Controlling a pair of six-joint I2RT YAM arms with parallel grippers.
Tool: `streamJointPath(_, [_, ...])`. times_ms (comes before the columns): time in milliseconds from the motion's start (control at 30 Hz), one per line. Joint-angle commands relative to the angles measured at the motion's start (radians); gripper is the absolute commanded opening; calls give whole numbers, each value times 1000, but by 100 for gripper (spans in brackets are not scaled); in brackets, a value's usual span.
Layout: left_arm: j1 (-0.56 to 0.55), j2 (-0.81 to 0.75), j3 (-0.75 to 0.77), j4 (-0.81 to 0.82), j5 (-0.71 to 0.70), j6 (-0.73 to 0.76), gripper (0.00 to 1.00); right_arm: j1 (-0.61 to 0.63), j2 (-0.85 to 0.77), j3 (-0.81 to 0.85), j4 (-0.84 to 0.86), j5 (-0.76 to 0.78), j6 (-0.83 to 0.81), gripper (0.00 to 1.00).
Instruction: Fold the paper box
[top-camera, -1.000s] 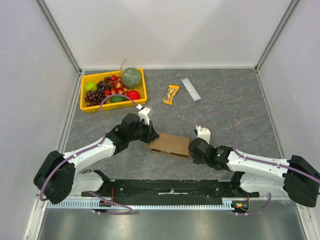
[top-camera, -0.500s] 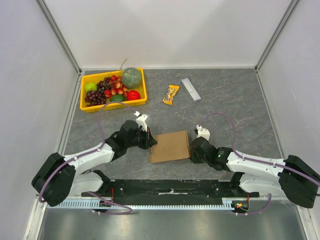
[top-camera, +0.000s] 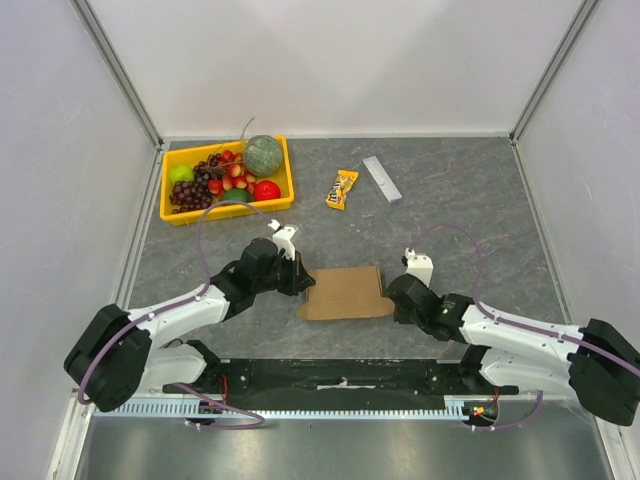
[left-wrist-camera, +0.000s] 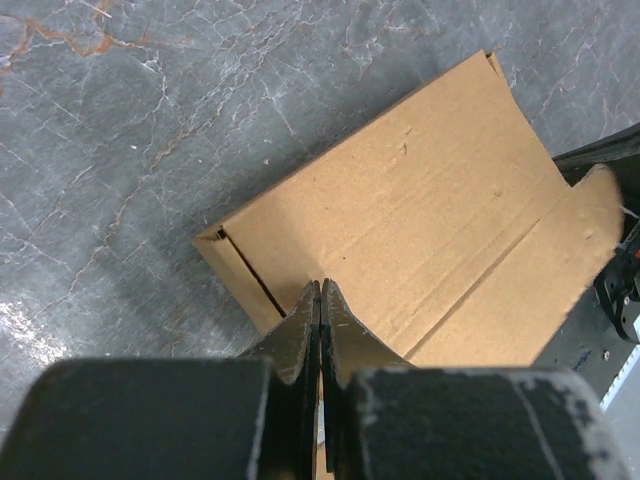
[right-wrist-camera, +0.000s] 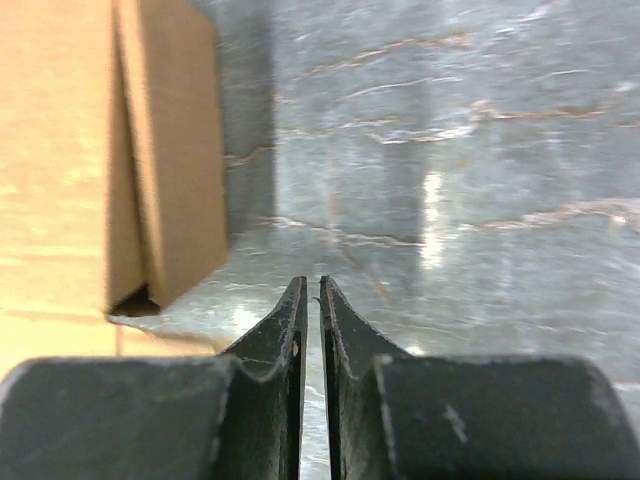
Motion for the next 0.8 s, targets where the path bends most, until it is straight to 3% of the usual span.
streamJointPath(0, [-5,16,44,10,-25,-12,2,-5,-62,69,-186,171,2,16])
streamJointPath(300, [-5,-5,24,6,-33,-18,2,-5,-238,173,-275,279,-33,21])
streamJointPath(467, [-5,-41,-22,46,-19,-45,2,-5,-318,144,-41,89,-234,22])
streamJointPath(633, [-12,-100,-68,67,-1,-70,2,-5,-186,127,69,-130,-295,16])
streamJointPath(767, [-23,-174,-95,67,-2,-81,2,-5,-122,81,186,-206,-302,11])
